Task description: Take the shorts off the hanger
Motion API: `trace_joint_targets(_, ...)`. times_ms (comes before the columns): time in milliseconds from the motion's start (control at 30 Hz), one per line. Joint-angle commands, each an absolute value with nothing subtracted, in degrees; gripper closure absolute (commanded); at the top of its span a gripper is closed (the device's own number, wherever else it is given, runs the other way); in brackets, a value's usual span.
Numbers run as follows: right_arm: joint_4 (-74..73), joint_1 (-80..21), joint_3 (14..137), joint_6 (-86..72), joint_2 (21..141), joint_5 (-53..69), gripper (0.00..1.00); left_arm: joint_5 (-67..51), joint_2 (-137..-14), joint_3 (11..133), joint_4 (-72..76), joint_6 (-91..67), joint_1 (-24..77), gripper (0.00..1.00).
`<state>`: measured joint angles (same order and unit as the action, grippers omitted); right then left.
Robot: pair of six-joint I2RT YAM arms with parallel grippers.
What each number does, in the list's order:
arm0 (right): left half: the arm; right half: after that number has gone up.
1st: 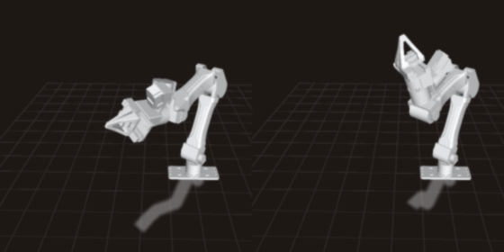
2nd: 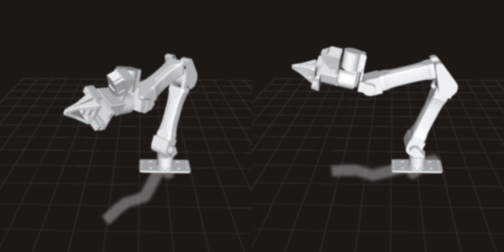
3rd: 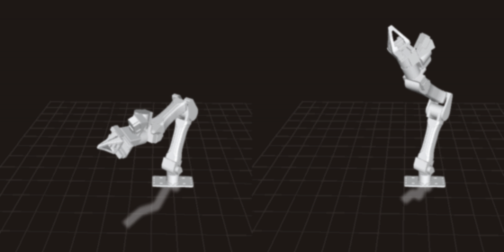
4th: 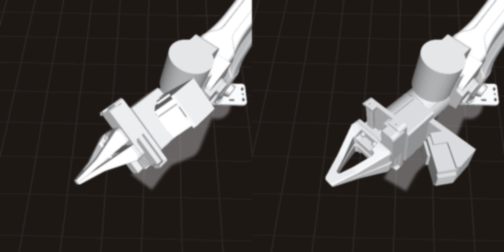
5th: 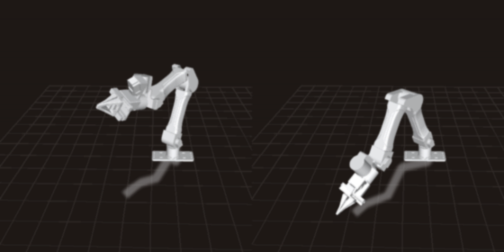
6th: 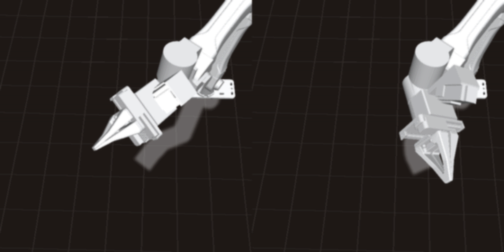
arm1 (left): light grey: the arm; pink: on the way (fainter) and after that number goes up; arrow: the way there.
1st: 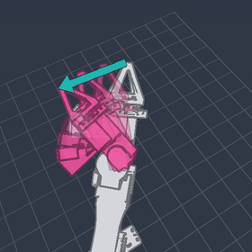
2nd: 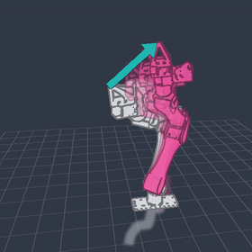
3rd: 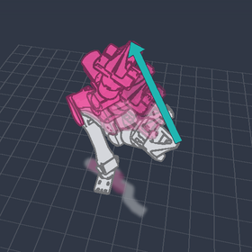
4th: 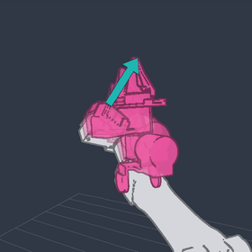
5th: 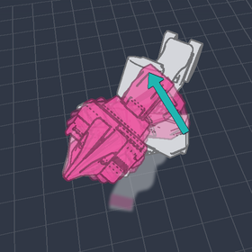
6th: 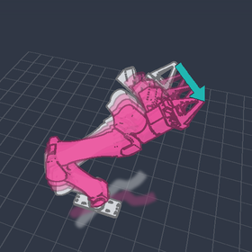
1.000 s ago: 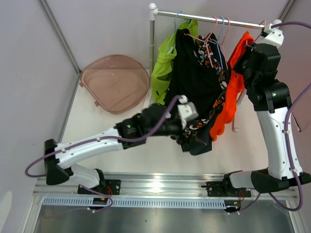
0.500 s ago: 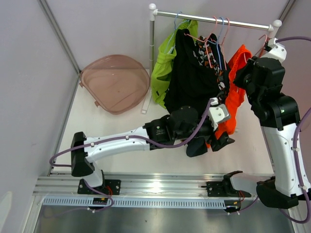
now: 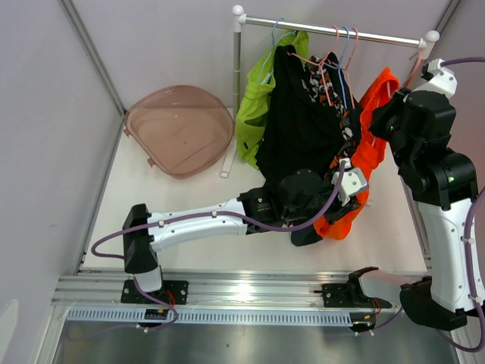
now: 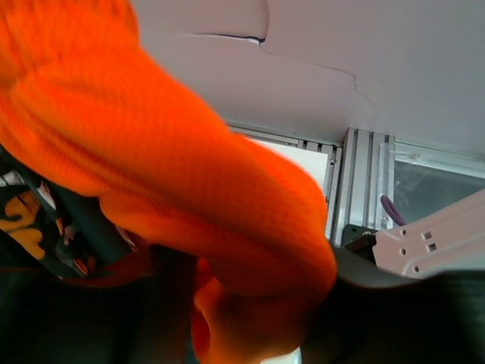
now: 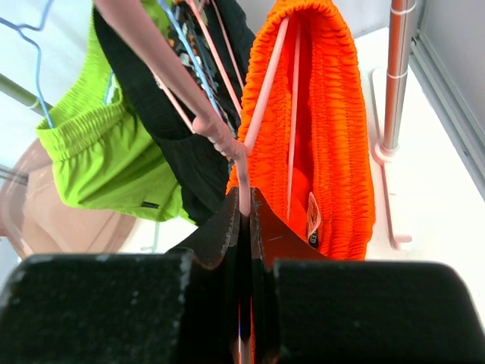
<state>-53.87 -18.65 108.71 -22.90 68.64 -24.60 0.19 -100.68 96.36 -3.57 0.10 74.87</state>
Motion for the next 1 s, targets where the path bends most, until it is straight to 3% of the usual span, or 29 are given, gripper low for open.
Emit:
trace_joint_targets(0,-50.54,-18.98,112.15,-24.17,67.59,-24.43,1.0,2.55,-98.7,95.45,-2.02,1.41,74.97,0.77)
trace_joint_targets(67,-50.45,-19.07,113.02,-23.73,68.11,-25.05,1.0,2.72,-98.7,95.19,-2.37,0.88,74.97,0.96)
trace_joint_targets(100,-50.54,-18.99,113.55,-23.12,68.55,-25.31,1.0,2.99,-98.53,94.75,-2.37,0.7,75.14,1.0)
trace_joint_targets(333,-51.77,-18.2,120.23,-20.66,74.08,-26.54,1.0,6.32,-92.03,86.32,1.67,-1.49,77.16,1.0)
trace_joint_targets(533,-53.88,-13.8,130.76,-19.34,81.47,-23.12,1.0,10.81,-80.43,68.85,5.36,-5.52,81.3,1.0)
trace_joint_targets(700,-54.05,-12.39,131.66,-19.86,83.23,-21.8,1.0,13.09,-75.06,60.48,7.56,-8.35,82.27,1.0)
trace_joint_targets(900,-56.42,-12.48,129.82,-23.01,81.66,-17.94,1.0,16.5,-78.91,63.89,6.77,-6.51,82.18,1.0)
trace_joint_targets(967,-58.79,-12.83,127.11,-24.95,79.11,-13.64,1.0,19.85,-84.0,71.34,4.84,-5.1,81.48,1.0)
